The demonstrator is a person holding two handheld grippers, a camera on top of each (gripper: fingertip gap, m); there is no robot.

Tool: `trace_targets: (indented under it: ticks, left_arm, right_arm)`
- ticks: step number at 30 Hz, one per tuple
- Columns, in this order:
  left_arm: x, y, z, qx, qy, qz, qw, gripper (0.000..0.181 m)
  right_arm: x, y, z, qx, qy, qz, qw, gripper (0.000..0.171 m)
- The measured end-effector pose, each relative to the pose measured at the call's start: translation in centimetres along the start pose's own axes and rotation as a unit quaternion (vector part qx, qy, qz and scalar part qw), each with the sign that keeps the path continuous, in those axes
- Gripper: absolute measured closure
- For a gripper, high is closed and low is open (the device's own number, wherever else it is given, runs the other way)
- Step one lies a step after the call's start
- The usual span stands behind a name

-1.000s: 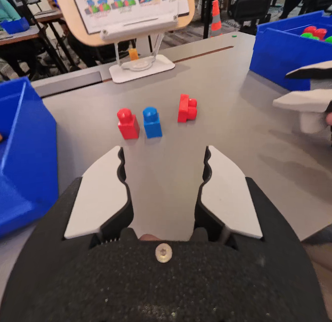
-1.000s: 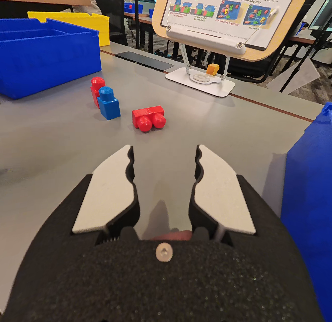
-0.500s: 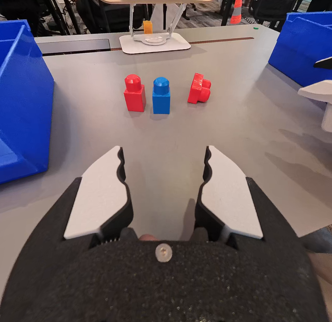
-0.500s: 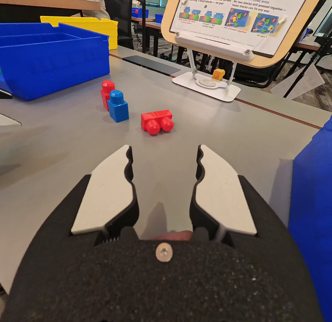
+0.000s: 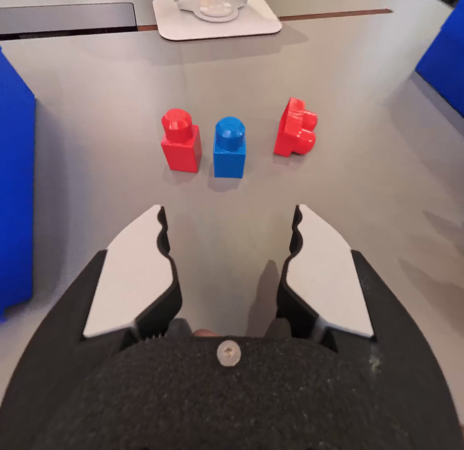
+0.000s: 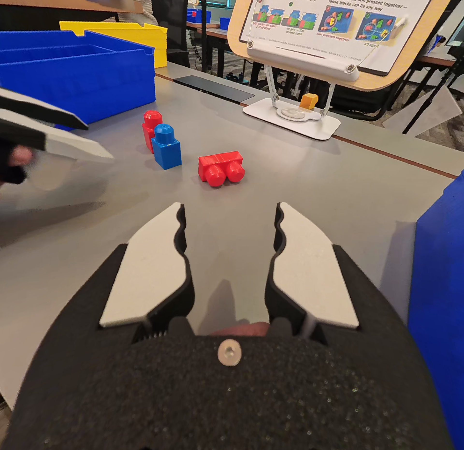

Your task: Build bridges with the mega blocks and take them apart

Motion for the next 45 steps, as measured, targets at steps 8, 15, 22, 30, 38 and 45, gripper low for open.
trace_targets:
  ticks: [8,15,22,30,38,45]
  left_arm:
    - [-1.7,0.4,-5.8,-0.081,-0.009,0.038,0.996,0.075]
    - [-2.3,1.1,-8.2,-0.102,0.016,0.026,0.994,0.074]
    - [-2.5,1.8,-9.0,-0.101,0.028,0.016,0.994,0.076]
    - [-3.5,1.9,-9.6,-0.105,0.041,0.020,0.993,0.080]
    - [-3.9,1.6,-9.7,-0.108,0.046,0.016,0.993,0.081]
    - [-4.2,1.7,-9.9,-0.108,0.052,0.011,0.993,0.083]
  right_arm:
    - [0.9,-0.1,0.3,0.002,0.000,-0.014,1.000,0.103]
    - [1.4,-0.3,0.3,0.002,-0.001,-0.021,1.000,0.103]
    - [1.4,-0.4,0.3,0.001,0.001,-0.024,1.000,0.103]
    - [1.5,-0.4,0.3,0.000,-0.001,-0.024,1.000,0.103]
    - [1.4,-0.4,0.3,-0.002,-0.001,-0.021,1.000,0.103]
    - [1.4,-0.4,0.3,-0.002,-0.001,-0.021,1.000,0.103]
Point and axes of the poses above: each gripper's, where its closed fingertips meet, z back along the fingers, y out of its top, x = y × z across the jaws, the point moved 2 cm from there along z, back along the fingers, and after that the axes turned 3 degrees about -z, right-handed, at the moved point
